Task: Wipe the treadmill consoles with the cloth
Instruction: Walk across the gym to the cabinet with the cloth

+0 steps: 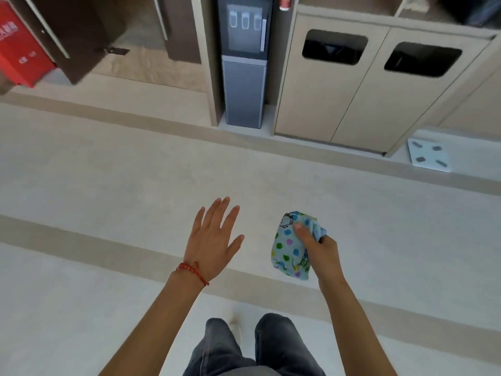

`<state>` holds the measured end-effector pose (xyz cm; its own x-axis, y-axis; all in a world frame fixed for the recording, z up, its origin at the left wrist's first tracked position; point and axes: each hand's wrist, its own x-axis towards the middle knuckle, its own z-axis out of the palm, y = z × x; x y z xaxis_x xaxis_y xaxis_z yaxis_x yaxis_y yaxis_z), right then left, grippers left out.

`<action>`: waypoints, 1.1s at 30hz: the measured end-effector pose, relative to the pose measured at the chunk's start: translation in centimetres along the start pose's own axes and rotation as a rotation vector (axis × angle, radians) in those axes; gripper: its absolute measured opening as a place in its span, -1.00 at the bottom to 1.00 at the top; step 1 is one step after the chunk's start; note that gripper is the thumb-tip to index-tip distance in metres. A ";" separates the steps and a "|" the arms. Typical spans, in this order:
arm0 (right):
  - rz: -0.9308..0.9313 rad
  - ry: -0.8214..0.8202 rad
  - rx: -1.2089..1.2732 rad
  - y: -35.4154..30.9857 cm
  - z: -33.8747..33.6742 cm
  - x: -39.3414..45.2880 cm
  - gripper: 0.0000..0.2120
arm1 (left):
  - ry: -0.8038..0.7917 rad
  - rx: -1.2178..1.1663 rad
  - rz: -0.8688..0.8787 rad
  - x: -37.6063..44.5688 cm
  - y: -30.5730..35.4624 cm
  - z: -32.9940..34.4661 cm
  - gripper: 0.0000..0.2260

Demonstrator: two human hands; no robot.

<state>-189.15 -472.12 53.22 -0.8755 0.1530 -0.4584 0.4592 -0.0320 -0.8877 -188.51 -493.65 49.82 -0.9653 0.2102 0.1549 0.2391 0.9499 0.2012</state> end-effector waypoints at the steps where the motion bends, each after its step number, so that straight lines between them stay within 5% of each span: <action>1: 0.005 0.018 0.004 -0.4 0.0 0.9 -0.93 | -0.006 -0.011 0.017 1.3 -0.2 0.2 -0.48; 33: -0.044 0.170 0.061 -25.9 -5.9 50.7 -0.92 | -0.028 -0.014 0.141 60.7 0.5 9.4 -0.38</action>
<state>-244.52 -457.73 53.26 -0.8538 0.3206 -0.4102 0.4068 -0.0808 -0.9099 -248.00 -478.24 50.19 -0.9244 0.3481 0.1558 0.3742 0.9070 0.1932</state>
